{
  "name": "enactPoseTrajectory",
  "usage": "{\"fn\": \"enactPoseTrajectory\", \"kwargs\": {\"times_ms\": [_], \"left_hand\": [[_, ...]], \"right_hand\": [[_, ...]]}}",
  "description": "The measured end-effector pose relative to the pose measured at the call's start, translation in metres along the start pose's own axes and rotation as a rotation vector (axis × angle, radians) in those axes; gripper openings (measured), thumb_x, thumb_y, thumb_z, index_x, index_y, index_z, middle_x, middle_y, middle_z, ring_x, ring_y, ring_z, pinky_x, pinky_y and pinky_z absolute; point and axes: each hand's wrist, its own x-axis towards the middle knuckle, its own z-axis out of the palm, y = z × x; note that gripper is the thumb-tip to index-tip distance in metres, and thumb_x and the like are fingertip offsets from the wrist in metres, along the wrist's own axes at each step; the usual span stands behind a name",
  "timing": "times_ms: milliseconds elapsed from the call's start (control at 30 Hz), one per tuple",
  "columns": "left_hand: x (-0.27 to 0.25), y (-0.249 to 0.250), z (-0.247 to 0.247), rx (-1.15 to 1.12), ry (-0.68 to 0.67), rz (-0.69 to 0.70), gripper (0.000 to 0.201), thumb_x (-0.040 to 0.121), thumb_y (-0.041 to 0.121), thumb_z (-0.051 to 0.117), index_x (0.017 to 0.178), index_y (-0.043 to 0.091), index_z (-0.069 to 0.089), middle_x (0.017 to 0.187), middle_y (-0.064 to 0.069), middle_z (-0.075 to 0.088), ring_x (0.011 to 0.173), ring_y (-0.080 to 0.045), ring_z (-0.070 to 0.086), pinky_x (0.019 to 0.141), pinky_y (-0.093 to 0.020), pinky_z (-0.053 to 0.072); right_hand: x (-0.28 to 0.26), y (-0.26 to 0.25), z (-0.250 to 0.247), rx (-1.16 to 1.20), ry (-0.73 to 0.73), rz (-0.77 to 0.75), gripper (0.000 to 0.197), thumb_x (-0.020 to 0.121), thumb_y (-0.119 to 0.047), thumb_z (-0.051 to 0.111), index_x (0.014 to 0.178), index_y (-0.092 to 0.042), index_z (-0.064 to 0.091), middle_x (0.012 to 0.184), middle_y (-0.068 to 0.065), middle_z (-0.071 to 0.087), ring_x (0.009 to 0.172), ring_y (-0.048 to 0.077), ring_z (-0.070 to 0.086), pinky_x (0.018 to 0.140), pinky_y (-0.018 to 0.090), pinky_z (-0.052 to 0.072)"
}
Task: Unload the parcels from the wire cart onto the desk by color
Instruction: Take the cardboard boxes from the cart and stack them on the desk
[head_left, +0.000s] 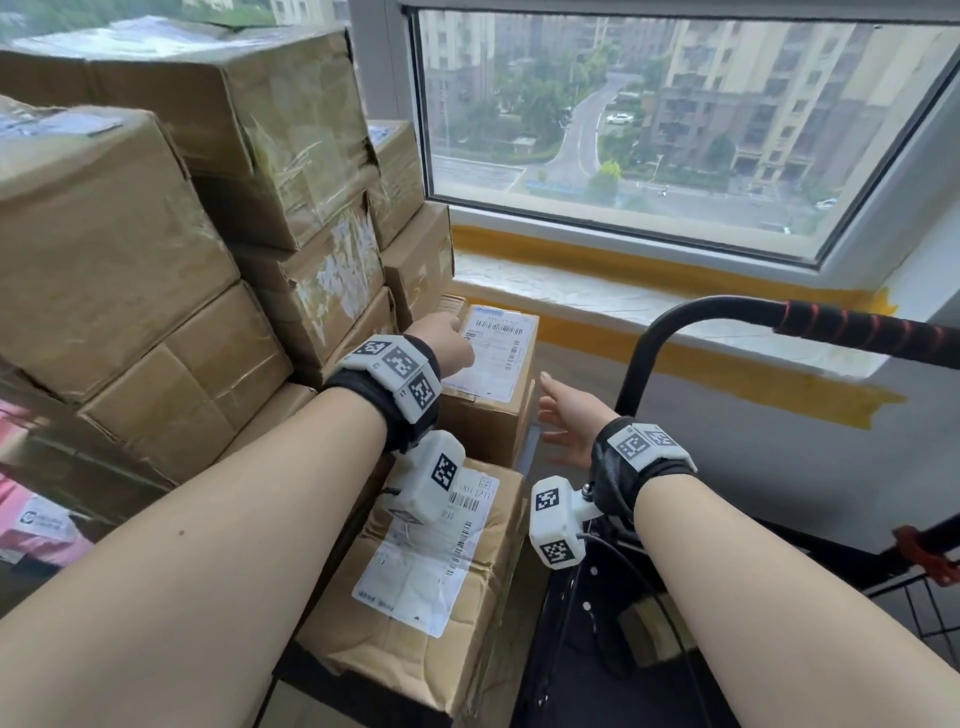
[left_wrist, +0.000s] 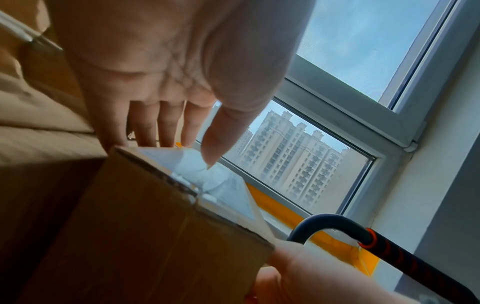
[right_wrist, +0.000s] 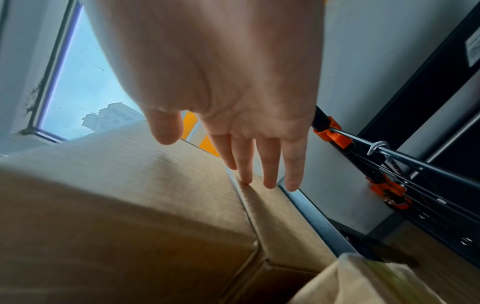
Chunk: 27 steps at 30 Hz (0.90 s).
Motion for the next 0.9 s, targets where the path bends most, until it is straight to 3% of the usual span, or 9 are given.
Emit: {"fn": "enactPoseTrajectory", "kwargs": {"times_ms": [133, 200, 267, 400, 500, 567, 733, 800, 900], "left_hand": [[-0.009, 0.014, -0.008, 0.025, 0.059, 0.042, 0.028, 0.092, 0.006, 0.05, 0.117, 0.018, 0.051, 0.101, -0.005, 0.052, 0.097, -0.018, 0.045, 0.074, -0.026, 0.042], [-0.017, 0.03, -0.01, 0.051, 0.086, 0.092, 0.032, 0.093, 0.007, 0.049, 0.125, 0.011, 0.052, 0.113, -0.007, 0.057, 0.105, -0.019, 0.048, 0.078, -0.027, 0.042], [-0.025, 0.052, -0.008, 0.057, 0.088, 0.151, 0.044, 0.094, 0.01, 0.048, 0.138, 0.008, 0.044, 0.138, -0.009, 0.048, 0.123, -0.024, 0.048, 0.094, -0.03, 0.041], [-0.041, 0.102, 0.021, -0.032, 0.041, 0.302, 0.047, 0.094, 0.012, 0.049, 0.141, 0.014, 0.042, 0.143, -0.005, 0.044, 0.127, -0.022, 0.046, 0.091, -0.024, 0.039], [-0.056, 0.134, 0.061, -0.092, -0.027, 0.373, 0.042, 0.093, 0.011, 0.049, 0.134, 0.014, 0.05, 0.132, -0.005, 0.053, 0.113, -0.02, 0.052, 0.084, -0.024, 0.042], [-0.062, 0.142, 0.097, -0.102, -0.089, 0.382, 0.036, 0.092, 0.012, 0.05, 0.127, 0.014, 0.057, 0.12, -0.005, 0.058, 0.104, -0.018, 0.054, 0.078, -0.022, 0.043], [-0.049, 0.129, 0.198, -0.091, -0.298, 0.294, 0.029, 0.089, 0.011, 0.054, 0.117, 0.012, 0.064, 0.123, -0.006, 0.061, 0.114, -0.021, 0.056, 0.091, -0.024, 0.042], [-0.043, 0.118, 0.236, -0.122, -0.345, 0.228, 0.027, 0.088, 0.011, 0.057, 0.113, 0.011, 0.066, 0.12, -0.007, 0.064, 0.113, -0.023, 0.057, 0.09, -0.023, 0.042], [-0.028, 0.1, 0.293, -0.165, -0.398, 0.127, 0.026, 0.087, 0.011, 0.059, 0.112, 0.013, 0.067, 0.116, -0.007, 0.065, 0.11, -0.022, 0.059, 0.08, -0.019, 0.039]], "right_hand": [[-0.018, -0.002, -0.022, -0.002, 0.043, -0.051, 0.054, 0.093, -0.051, 0.046, 0.135, -0.016, 0.046, 0.133, 0.002, 0.051, 0.122, 0.026, 0.047, 0.094, 0.042, 0.042], [-0.032, 0.0, -0.037, -0.013, 0.047, -0.07, 0.048, 0.095, -0.046, 0.046, 0.134, -0.017, 0.048, 0.129, 0.002, 0.053, 0.121, 0.025, 0.047, 0.097, 0.041, 0.041], [-0.045, 0.005, -0.056, -0.027, 0.068, -0.08, 0.042, 0.095, -0.041, 0.048, 0.13, -0.016, 0.053, 0.122, 0.003, 0.055, 0.118, 0.024, 0.049, 0.095, 0.039, 0.043], [-0.072, 0.024, -0.097, -0.06, 0.162, -0.07, 0.03, 0.095, -0.032, 0.053, 0.12, -0.016, 0.06, 0.11, 0.005, 0.059, 0.103, 0.022, 0.055, 0.083, 0.033, 0.045], [-0.089, 0.048, -0.131, -0.08, 0.243, -0.029, 0.031, 0.094, -0.027, 0.054, 0.121, -0.013, 0.059, 0.101, 0.004, 0.062, 0.097, 0.021, 0.057, 0.087, 0.034, 0.045], [-0.095, 0.07, -0.153, -0.081, 0.286, 0.022, 0.032, 0.094, -0.027, 0.054, 0.121, -0.012, 0.06, 0.105, 0.006, 0.063, 0.097, 0.021, 0.058, 0.086, 0.032, 0.044], [-0.09, 0.13, -0.2, 0.008, 0.38, 0.137, 0.038, 0.093, -0.021, 0.054, 0.127, -0.004, 0.056, 0.121, 0.015, 0.063, 0.108, 0.024, 0.06, 0.098, 0.033, 0.044], [-0.076, 0.157, -0.214, -0.014, 0.41, 0.182, 0.03, 0.093, -0.02, 0.054, 0.119, -0.005, 0.06, 0.109, 0.008, 0.065, 0.097, 0.019, 0.059, 0.096, 0.033, 0.044], [-0.042, 0.197, -0.23, -0.011, 0.41, 0.25, 0.012, 0.095, -0.018, 0.05, 0.087, -0.014, 0.057, 0.09, 0.002, 0.059, 0.076, 0.012, 0.054, 0.085, 0.03, 0.042]]}}
